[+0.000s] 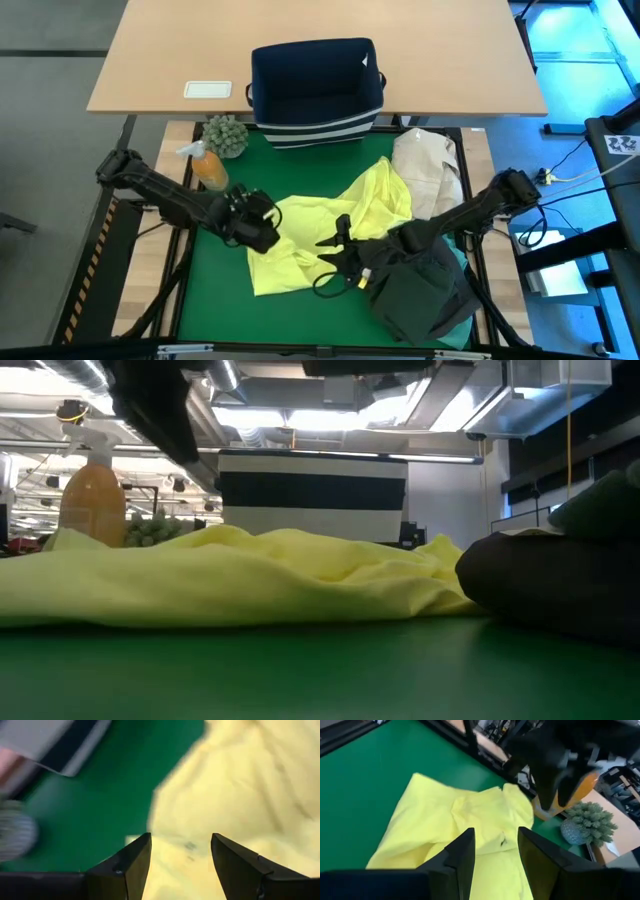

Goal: Fold laundry
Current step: Fold the yellow shirt on the table

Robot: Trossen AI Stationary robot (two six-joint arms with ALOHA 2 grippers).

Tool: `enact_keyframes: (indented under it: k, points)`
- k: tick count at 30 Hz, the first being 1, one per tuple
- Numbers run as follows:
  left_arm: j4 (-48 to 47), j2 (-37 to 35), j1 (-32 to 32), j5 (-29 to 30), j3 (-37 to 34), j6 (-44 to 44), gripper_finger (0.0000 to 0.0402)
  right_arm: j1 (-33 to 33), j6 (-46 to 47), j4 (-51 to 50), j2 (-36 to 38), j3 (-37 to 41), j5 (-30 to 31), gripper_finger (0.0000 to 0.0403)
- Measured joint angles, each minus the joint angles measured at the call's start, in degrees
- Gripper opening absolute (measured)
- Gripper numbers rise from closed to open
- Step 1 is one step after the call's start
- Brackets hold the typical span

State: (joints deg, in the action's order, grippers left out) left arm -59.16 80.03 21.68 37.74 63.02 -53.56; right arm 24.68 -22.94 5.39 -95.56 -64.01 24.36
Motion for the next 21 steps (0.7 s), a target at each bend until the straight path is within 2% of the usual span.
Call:
enact_keyframes:
  k: [5,13,18,21]
  points:
    - [2.96,1.39,6.88,-4.31,0.00,-3.44,0.0198,0.03,0.13,0.06,-2.69,0.00,-2.22,0.0147]
    - [5.26,9.21,18.06,-4.35,0.00,-14.24,0.0198,0.03,0.20,6.89,-11.29,0.00,-4.63,0.0147]
    - [5.89,15.43,20.77,-4.37,-0.02,-14.53,0.0198,-1.14,1.24,7.91,-13.92,-1.20,-4.23,0.0147]
    - [5.90,18.33,20.85,-4.39,-0.02,-11.20,0.0198,-2.23,2.92,7.88,-14.00,-1.45,-4.02,0.0147]
